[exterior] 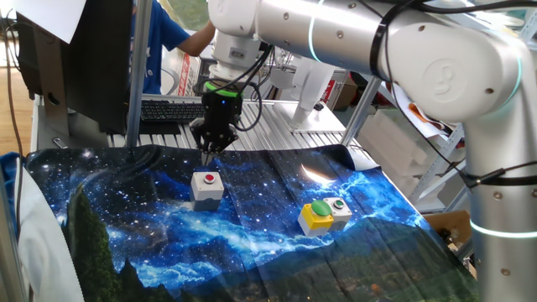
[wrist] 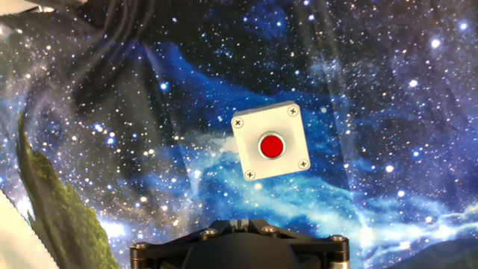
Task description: Press three buttons from left to right in sequence
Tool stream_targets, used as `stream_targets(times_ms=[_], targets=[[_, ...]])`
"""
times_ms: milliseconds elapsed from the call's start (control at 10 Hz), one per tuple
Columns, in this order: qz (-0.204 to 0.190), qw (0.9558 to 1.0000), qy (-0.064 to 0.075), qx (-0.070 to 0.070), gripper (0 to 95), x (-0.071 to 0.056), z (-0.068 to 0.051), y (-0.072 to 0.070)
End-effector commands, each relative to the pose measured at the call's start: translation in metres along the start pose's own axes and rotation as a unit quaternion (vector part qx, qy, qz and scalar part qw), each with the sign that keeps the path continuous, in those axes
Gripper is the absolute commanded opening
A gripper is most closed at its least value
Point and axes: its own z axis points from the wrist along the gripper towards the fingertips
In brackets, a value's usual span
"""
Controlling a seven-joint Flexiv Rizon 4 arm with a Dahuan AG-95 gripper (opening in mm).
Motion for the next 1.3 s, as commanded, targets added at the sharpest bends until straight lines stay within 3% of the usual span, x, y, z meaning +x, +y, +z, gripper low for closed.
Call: stream_targets(times_ms=[100,300,500,1300], targets=[[0.007,0.9998,-0.017,0.001,0.0,-0.003,0.001,0.0],[0.006,0.9993,-0.037,0.005,0.0,-0.008,0.004,-0.003],[0.01,0.9989,-0.045,0.005,0.0,-0.013,0.007,-0.006],[0.021,0.9992,-0.035,-0.007,0.0,-0.015,0.008,-0.008]])
